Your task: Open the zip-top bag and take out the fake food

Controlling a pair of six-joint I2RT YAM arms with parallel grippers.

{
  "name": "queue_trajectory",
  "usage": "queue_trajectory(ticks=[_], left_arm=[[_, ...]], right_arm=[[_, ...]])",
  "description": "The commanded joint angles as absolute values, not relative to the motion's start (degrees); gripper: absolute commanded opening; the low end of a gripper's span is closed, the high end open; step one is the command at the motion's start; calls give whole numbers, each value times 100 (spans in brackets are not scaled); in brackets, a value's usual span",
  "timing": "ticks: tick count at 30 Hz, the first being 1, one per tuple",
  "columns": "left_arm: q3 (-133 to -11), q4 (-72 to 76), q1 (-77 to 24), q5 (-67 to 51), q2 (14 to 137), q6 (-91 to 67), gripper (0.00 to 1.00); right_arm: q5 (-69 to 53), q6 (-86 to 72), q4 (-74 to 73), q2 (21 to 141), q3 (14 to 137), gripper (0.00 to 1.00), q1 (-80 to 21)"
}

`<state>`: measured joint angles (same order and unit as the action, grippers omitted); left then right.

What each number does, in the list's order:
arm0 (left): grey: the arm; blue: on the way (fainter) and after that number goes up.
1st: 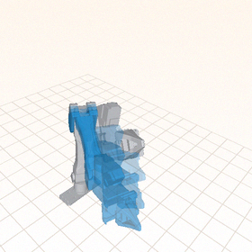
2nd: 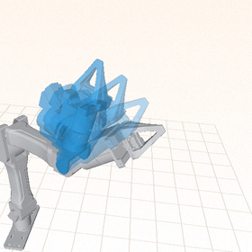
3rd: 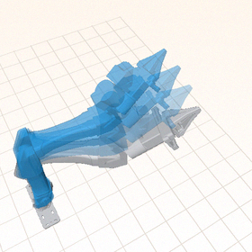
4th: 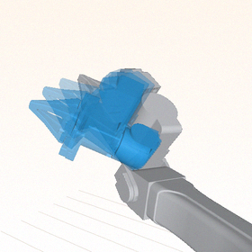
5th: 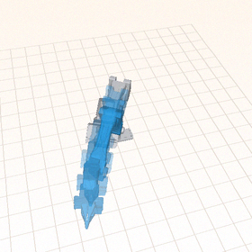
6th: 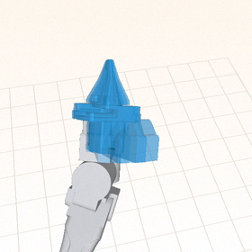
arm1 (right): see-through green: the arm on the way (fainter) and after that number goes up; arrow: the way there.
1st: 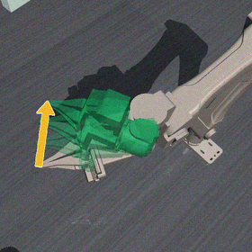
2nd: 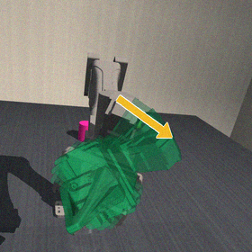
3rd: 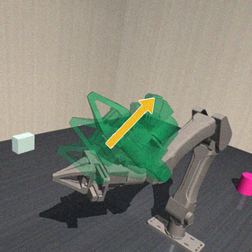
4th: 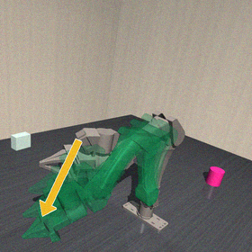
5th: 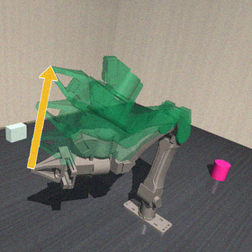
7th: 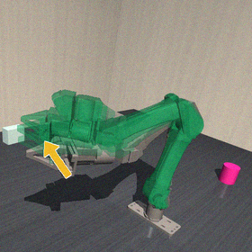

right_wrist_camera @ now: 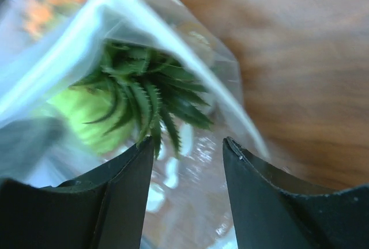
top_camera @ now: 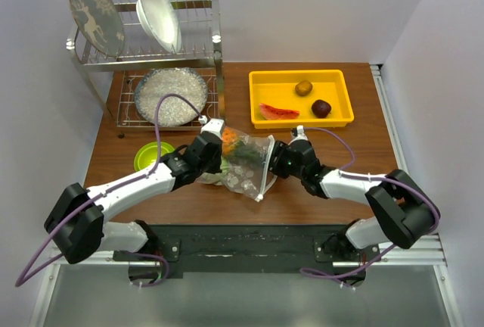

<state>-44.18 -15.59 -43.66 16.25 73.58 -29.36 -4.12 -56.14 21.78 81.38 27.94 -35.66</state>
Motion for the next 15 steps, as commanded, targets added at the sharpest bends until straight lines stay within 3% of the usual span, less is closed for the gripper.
queue_trajectory(ticks=[1, 7, 15], left_arm=[[-4201, -1362, -4351, 1652, 7462, -3023, 17], [-4166, -1301, -4359, 1635, 7497, -2988, 12], [-4175, -1274, -4359, 1608, 7532, -2918, 9]], right_arm=[[271, -6038, 3356, 7981, 2524, 55, -3691], [712, -6100, 3665, 7866, 2451, 58, -3850], [791, -6293, 4482, 8884, 2707, 57, -3964]])
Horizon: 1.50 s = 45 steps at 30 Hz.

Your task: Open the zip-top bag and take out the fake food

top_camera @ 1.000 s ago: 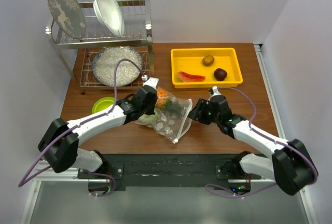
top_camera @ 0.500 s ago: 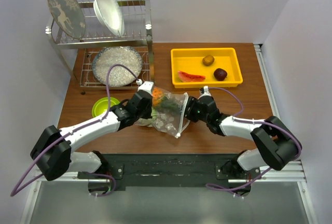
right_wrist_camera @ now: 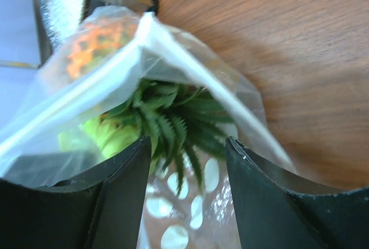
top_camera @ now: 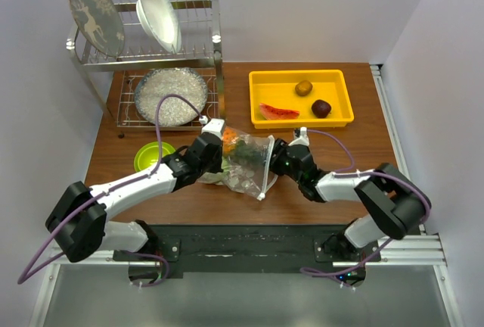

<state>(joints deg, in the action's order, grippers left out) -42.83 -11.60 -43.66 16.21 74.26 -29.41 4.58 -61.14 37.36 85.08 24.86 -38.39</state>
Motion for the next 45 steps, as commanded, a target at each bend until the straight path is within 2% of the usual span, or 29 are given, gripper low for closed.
queue_trajectory(ticks=[1, 8, 11, 12, 14, 18, 19, 24, 28, 31, 45], left_arm=[[-4166, -1283, -4359, 1608, 7541, -2918, 8], [-4096, -1248, -4351, 1565, 7550, -2909, 6], [-4069, -1231, -4359, 1547, 7550, -2918, 5], [-4069, -1222, -4359, 1547, 7559, -2927, 4], [-4061, -1222, -4359, 1547, 7567, -2953, 4], [-4052, -1239, -4359, 1582, 7620, -3076, 0], [-4052, -1265, -4359, 1591, 7638, -3111, 0], [-4034, -1345, -4351, 1740, 7726, -3418, 0], [-3982, -1345, -4350, 1793, 7761, -3621, 0], [-3946, -1283, -4342, 1775, 7752, -3753, 0], [-3938, -1169, -4201, 1925, 7831, -3981, 0]], right_arm=[[861, -6293, 4587, 8955, 2716, 57, -3999], [1283, -6258, 5282, 9334, 2803, 53, -4359], [1353, -6267, 5256, 9536, 2944, 46, -4456], [1380, -6293, 5204, 9571, 2997, 40, -4456], [1397, -6293, 5229, 9659, 2988, 34, -4465], [1415, -6232, 5203, 9554, 2892, 4, -4465], [1398, -6223, 5003, 9484, 2883, 0, -4465], [1555, -6012, 3878, 8406, 2813, 0, -4456], [1731, -5801, 1914, 7604, 3084, 0, -4465], [1521, -5617, 1076, 7339, 3330, 0, -4456], [932, -4483, -1054, 6074, 3876, 0, -4456]])
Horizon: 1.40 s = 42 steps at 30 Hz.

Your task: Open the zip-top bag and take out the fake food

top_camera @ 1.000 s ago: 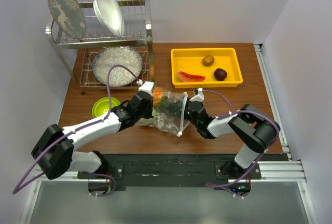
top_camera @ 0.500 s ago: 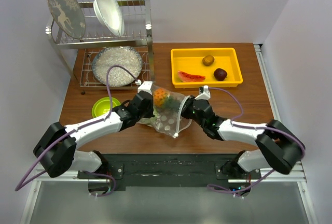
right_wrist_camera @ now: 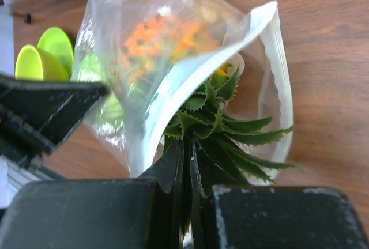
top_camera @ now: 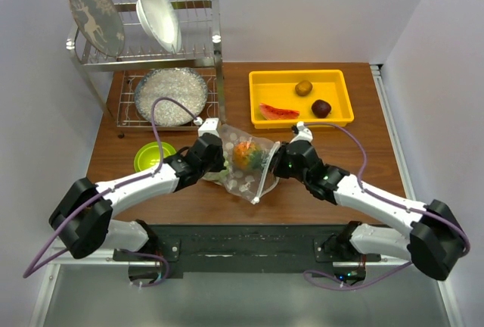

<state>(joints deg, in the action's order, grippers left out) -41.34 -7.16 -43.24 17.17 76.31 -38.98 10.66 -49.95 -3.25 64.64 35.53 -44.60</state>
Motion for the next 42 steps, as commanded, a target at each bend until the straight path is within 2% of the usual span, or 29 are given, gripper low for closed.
queue_trajectory(ticks=[1, 19, 33, 38, 42], left_arm=[[-3929, -1152, -4192, 1916, 7831, -3973, 0], [-3885, -1081, -4061, 2021, 7972, -3955, 0], [-3920, -1063, -3964, 1960, 7954, -3779, 0], [-3902, -1072, -3955, 1890, 7910, -3735, 0], [-3823, -1037, -3964, 1758, 7822, -3691, 0]], right_arm=[[749, -4395, -1142, 6030, 3867, 0, -4456], [1485, -4017, -3436, 4790, 4781, 0, -4456], [2416, -3999, -5711, 4518, 6555, 0, -4456], [2637, -3859, -5687, 4710, 7189, 0, -4456], [2663, -3456, -4698, 5491, 7479, 0, -4412]])
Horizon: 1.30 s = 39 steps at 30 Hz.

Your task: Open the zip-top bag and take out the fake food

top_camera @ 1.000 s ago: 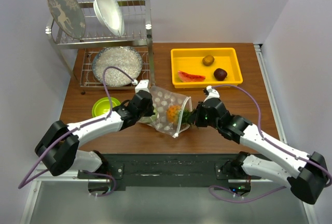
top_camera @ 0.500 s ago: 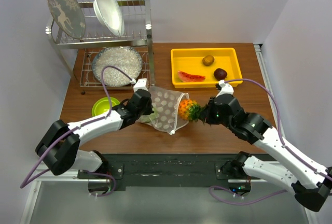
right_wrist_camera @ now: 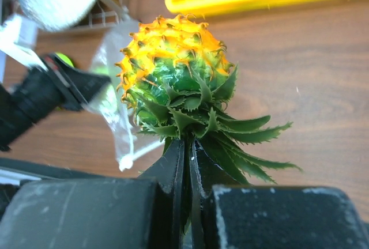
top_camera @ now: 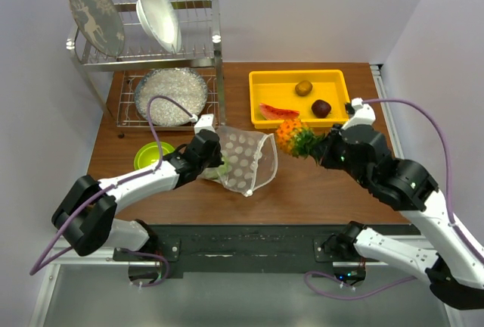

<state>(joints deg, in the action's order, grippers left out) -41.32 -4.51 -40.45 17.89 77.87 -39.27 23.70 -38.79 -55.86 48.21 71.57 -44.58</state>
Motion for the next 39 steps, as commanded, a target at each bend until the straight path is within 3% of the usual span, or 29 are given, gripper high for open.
queue_trajectory(ticks=[1, 5, 11, 25, 28, 31, 32, 33, 35, 39], left_arm=[[-3815, -1037, -3964, 1714, 7805, -3674, 0], [-3771, -976, -3964, 1547, 7691, -3560, 0], [-3805, -1010, -3964, 1336, 7594, -3401, 0], [-3955, -958, -3964, 1037, 7427, -3314, 0], [-4060, -1002, -3964, 1002, 7400, -3287, 0], [-4174, -1054, -3964, 967, 7304, -3252, 7], [-4201, -1081, -3964, 967, 7260, -3208, 12], [-4227, -1098, -3964, 941, 7181, -3182, 15], [-4289, -1125, -3964, 967, 7084, -3138, 23], [-4508, -1405, -3955, 1194, 6891, -3076, 33]], right_arm=[[2559, -3358, -4493, 5885, 7654, 0, -4334], [1251, -3033, -3132, 6854, 7901, 0, -3194], [275, -3216, -1487, 8442, 8375, 0, -2164], [-553, -3436, -518, 10625, 8983, 0, -1451], [-659, -3410, -466, 10863, 9017, 15, -1371], [-843, -3331, -641, 11108, 9254, 37, -1319], [-870, -3305, -842, 11118, 9316, 53, -1301], [-888, -3244, -939, 11083, 9395, 59, -1309], [-765, -3191, -1272, 10820, 9413, 69, -1310], [-370, -3076, -1888, 9995, 9133, 73, -1310]])
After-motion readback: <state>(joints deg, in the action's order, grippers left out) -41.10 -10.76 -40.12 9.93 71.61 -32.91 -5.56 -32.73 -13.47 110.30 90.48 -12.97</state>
